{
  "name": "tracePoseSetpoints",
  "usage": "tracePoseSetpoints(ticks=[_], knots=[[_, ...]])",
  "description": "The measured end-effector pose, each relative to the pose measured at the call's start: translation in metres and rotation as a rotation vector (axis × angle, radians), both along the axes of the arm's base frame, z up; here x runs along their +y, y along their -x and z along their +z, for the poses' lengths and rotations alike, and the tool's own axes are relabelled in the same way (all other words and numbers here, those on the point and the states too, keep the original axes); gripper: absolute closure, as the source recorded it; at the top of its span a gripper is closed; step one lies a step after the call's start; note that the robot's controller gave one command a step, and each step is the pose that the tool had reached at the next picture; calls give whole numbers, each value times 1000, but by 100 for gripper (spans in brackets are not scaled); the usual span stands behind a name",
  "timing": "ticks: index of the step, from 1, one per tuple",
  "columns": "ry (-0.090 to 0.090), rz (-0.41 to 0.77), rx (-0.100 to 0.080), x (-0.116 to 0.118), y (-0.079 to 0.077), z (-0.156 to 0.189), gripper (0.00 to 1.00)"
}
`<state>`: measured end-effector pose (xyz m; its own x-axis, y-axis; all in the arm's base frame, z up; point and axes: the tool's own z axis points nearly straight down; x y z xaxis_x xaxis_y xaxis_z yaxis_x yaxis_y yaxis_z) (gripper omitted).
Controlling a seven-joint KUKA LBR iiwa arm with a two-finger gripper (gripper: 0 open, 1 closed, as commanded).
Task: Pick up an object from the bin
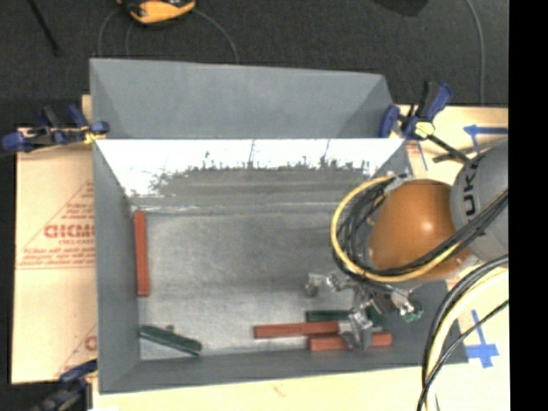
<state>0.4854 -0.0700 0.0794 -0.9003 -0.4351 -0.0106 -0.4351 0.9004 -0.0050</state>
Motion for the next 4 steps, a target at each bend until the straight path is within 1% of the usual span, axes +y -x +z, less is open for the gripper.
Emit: tracePoseSetpoints(ticks=[1, 2, 3, 4], knots=[[1, 1, -10, 0, -3, 2, 100], [1, 3, -9, 0, -3, 2, 0], [1, 3, -11, 0, -3, 2, 100], [1, 4, -10, 0, -3, 2, 100]])
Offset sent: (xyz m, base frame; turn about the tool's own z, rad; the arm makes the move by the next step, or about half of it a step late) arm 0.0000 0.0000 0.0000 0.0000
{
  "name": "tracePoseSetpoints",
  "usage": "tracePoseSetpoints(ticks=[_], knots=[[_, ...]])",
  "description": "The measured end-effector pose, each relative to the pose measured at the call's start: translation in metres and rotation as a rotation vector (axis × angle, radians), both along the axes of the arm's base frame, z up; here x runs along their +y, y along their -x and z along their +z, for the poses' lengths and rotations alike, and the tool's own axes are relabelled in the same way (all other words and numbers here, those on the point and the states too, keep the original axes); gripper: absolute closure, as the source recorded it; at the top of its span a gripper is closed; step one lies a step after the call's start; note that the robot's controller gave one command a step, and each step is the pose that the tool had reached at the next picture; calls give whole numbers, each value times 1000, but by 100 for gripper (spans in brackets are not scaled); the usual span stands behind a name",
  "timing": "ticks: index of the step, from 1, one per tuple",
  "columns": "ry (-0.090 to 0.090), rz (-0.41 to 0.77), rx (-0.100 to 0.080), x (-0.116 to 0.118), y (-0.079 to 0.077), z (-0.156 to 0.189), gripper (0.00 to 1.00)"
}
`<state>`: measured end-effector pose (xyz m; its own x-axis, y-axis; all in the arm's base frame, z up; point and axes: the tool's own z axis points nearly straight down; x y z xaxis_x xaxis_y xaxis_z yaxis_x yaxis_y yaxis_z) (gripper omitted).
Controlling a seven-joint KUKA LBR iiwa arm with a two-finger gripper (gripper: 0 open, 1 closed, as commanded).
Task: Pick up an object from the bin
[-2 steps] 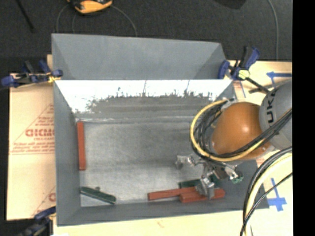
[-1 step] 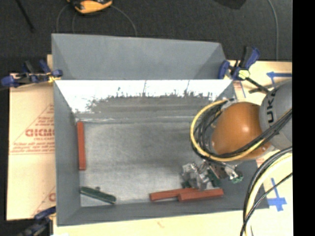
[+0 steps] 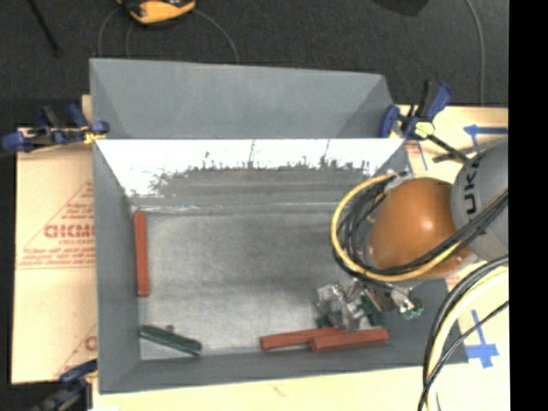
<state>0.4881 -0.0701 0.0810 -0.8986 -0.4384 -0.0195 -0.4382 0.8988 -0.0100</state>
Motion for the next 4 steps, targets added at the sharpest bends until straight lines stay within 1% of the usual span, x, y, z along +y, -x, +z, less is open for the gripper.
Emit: tracePoseSetpoints(ticks=[1, 2, 3, 4], knots=[[0, -22, -17, -32, -2, -5, 0], [-1, -22, 4, -33, 4, -8, 100], [-1, -22, 3, -33, 4, -8, 100], [1, 171, 21, -12, -26, 200, 100]])
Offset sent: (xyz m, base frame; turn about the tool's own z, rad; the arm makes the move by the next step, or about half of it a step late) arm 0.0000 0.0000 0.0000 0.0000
